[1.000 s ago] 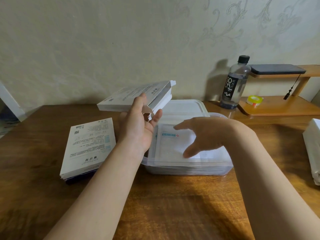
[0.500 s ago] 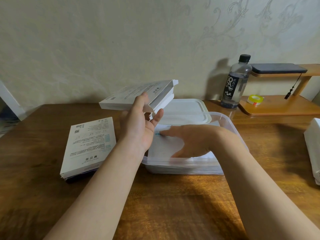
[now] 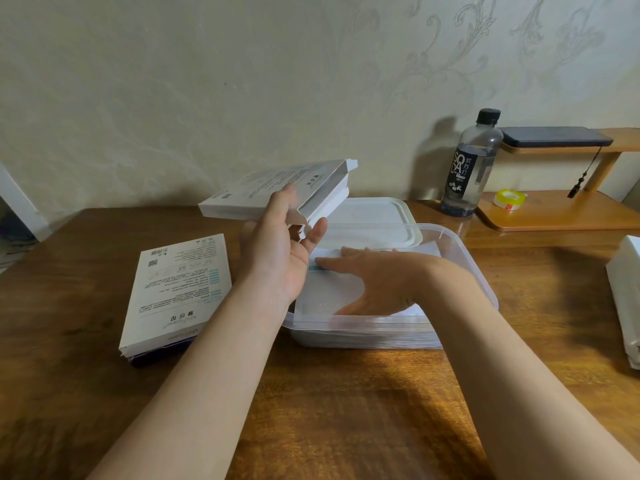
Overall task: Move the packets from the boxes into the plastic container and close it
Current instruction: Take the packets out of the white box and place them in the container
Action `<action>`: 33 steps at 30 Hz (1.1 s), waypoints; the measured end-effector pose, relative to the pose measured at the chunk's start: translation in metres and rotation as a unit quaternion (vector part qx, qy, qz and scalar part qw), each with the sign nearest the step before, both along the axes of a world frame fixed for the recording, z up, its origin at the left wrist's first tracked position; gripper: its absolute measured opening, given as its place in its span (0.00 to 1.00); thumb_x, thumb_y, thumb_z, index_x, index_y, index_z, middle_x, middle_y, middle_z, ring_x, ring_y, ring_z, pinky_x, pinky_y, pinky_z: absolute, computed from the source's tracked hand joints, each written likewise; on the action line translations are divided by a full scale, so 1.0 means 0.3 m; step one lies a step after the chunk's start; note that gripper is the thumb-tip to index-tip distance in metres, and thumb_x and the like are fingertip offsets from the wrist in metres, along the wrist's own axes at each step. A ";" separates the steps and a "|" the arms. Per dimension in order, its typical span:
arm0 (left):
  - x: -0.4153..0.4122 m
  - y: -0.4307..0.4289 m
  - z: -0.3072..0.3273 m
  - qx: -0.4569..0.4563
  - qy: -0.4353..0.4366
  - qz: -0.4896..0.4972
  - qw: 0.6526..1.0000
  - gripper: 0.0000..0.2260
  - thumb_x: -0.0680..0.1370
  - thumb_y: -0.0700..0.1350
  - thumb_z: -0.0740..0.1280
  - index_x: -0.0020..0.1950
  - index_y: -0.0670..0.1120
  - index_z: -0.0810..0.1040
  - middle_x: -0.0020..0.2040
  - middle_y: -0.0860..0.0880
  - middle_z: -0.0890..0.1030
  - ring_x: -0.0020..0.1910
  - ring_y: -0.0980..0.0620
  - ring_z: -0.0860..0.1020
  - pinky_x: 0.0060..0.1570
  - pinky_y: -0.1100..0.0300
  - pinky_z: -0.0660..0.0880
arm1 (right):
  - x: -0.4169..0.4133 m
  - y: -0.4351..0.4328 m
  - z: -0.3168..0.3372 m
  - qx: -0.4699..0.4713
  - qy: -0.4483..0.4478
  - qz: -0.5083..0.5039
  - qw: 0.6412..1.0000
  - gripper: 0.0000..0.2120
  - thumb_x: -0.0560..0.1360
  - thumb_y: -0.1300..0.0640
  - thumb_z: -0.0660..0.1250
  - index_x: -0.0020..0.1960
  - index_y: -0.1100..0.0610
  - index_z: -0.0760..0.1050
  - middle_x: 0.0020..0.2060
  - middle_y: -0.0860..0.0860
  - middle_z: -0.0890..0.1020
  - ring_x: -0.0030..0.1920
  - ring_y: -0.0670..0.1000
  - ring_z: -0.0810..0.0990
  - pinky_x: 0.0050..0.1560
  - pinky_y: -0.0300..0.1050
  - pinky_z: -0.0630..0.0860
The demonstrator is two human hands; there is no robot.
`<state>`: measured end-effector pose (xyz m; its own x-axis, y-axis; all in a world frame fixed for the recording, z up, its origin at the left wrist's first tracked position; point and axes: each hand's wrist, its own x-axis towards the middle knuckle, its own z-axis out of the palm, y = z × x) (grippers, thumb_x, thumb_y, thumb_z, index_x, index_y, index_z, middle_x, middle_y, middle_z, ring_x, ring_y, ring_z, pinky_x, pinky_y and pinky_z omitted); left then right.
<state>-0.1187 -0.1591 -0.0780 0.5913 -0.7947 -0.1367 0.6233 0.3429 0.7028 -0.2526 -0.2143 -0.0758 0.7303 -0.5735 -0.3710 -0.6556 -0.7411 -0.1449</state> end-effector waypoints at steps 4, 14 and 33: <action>0.001 0.001 0.000 0.000 0.003 -0.004 1.000 0.15 0.79 0.43 0.72 0.64 0.44 0.75 0.52 0.44 0.79 0.58 0.43 0.79 0.36 0.59 0.80 | 0.002 -0.005 -0.013 -0.002 0.015 -0.002 1.000 0.42 0.74 0.30 0.62 0.79 0.34 0.42 0.81 0.46 0.50 0.81 0.55 0.49 0.77 0.63 0.49; 0.000 0.001 0.003 0.002 0.003 -0.005 1.000 0.12 0.78 0.42 0.72 0.60 0.45 0.77 0.51 0.44 0.79 0.55 0.44 0.79 0.36 0.58 0.80 | 0.008 -0.023 -0.042 0.005 0.028 -0.012 1.000 0.43 0.73 0.28 0.61 0.78 0.32 0.40 0.82 0.46 0.43 0.81 0.56 0.42 0.77 0.67 0.44; 0.009 -0.005 -0.010 0.024 -0.022 -0.010 0.999 0.15 0.77 0.46 0.74 0.59 0.40 0.76 0.55 0.41 0.82 0.56 0.39 0.84 0.32 0.60 0.79 | -0.032 -0.040 0.057 -0.117 -0.423 -0.179 0.881 0.16 0.76 0.46 0.70 0.62 0.50 0.79 0.48 0.45 0.83 0.49 0.49 0.82 0.55 0.50 0.79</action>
<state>-0.1161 -0.1606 -0.0810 0.5822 -0.7992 -0.1496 0.5974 0.2956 0.7455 -0.2624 -0.2263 -0.0588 0.4450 -0.8120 0.3776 -0.5853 -0.5828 -0.5637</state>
